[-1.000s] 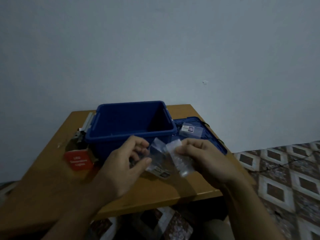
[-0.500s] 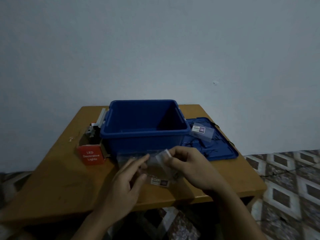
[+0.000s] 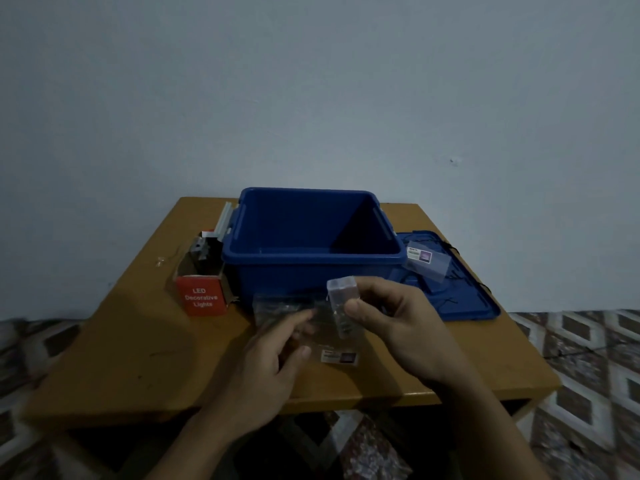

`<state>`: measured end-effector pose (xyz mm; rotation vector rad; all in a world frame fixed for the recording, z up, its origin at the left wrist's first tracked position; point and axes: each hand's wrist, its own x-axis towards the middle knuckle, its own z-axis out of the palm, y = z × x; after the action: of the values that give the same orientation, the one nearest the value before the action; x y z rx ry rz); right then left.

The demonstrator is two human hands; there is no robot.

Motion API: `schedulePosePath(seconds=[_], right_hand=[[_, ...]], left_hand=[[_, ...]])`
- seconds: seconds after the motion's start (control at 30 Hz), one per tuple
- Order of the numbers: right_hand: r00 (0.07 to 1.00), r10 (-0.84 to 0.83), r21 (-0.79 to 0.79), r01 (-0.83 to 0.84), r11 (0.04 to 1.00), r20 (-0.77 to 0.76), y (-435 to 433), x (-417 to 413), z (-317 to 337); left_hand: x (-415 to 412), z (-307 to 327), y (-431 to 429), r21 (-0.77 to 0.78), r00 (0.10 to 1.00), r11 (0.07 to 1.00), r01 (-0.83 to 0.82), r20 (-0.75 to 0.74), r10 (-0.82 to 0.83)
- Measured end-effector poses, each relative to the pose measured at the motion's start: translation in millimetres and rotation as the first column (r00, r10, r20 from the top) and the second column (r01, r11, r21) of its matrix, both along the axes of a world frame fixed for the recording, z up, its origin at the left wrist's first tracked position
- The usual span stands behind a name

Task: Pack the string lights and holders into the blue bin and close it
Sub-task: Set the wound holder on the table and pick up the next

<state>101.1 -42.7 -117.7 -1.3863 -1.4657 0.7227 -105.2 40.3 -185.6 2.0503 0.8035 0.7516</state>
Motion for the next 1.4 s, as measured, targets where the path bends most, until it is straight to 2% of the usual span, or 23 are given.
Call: schedulePosePath(seconds=[0.2,0.4,0.53,0.7,0.9,1.27,1.4], right_hand=[[0.981,-0.098,0.066,0.088,0.994,0.168,-1.0,-2.6,-5.8],[0.936,-0.074,-0.013,0.084,0.996,0.343,-2.3,-4.1,-4.5],[0.875,-0.098,-0.003,0.113,0.994,0.473,-1.4,-8.9,0.9],[0.77,-0.04,-0.043,0.087,0.995,0.637,2.8,-19.4,12.0],[0.674,0.048,-0.148,0.092,0.985,0.737,6.8,-23.9,27.7],[0.623,0.086,-0.178,0.088,0.98,0.777,9.9,-28.4,35.8],[0.555,0.1,-0.176,0.084,0.981,0.826,13.2,-33.9,34.0]], left_hand=[[1.9,-4.1,0.7,0.003,0.999,1.0,0.01,0.032,-0.01],[-1.9,-4.0,-0.1,-0.035,0.983,0.999,0.029,0.182,-0.022],[-1.0,-6.1,-3.3,-0.045,0.964,0.999,-0.007,0.264,0.019],[-0.4,-7.2,-6.6,-0.042,0.943,0.998,-0.053,0.326,0.063],[-0.6,-9.5,-7.1,-0.023,0.944,0.997,-0.075,0.32,0.078],[0.4,-8.5,-7.1,0.03,0.954,0.997,-0.075,0.292,0.064],[1.8,-6.4,-8.0,0.101,0.957,0.991,-0.09,0.285,0.058]])
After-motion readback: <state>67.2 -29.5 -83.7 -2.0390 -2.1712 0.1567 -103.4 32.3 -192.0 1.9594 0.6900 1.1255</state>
